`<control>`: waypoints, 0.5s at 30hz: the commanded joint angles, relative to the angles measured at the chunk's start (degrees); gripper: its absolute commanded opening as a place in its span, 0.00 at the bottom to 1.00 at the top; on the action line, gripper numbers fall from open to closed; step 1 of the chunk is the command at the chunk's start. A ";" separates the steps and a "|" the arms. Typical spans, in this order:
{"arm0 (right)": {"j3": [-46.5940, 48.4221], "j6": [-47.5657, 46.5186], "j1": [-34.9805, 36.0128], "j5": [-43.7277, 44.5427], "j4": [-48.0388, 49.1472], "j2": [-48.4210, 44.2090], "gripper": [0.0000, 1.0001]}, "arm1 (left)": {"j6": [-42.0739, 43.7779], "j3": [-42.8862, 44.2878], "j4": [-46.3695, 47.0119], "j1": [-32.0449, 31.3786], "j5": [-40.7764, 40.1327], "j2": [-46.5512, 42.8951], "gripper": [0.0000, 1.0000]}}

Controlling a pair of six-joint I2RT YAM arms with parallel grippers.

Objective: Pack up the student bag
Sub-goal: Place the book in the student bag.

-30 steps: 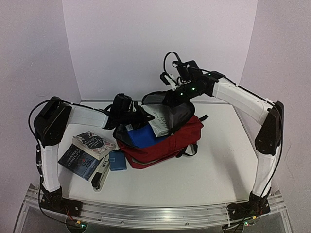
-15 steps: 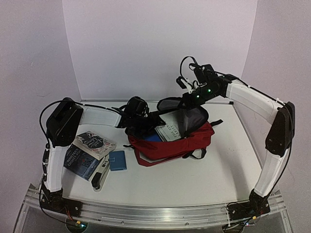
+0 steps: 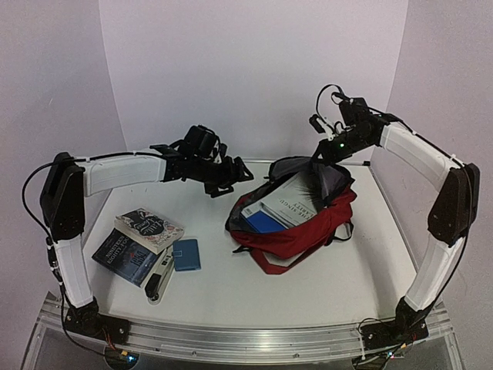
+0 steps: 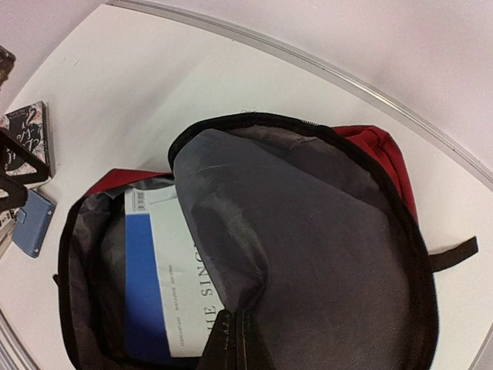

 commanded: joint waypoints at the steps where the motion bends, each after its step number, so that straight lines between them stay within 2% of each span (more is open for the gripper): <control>1: 0.35 1.58 1.53 -4.87 0.74 -0.71 0.00 | 0.83 -3.53 -5.27 0.71 -3.75 -7.45 0.83; 4: -3.18 1.16 3.33 -5.54 0.80 -0.22 0.00 | -1.76 -9.87 -6.97 0.98 -5.12 -12.50 0.86; 8: -6.84 0.71 4.75 -5.94 0.85 0.94 0.00 | -7.05 -18.86 -10.27 1.20 -8.75 -22.08 0.98; 10: -7.56 0.70 4.86 -5.99 0.82 1.63 0.00 | -10.46 -22.64 -12.99 1.22 -11.94 -27.16 1.00; 12: -7.59 1.09 4.84 -6.02 0.77 2.24 0.09 | -15.34 -26.99 -15.45 1.18 -15.80 -33.00 1.00; 15: -7.36 1.38 4.87 -6.73 0.76 2.39 0.34 | -23.37 -33.30 -18.78 1.11 -21.33 -42.39 1.00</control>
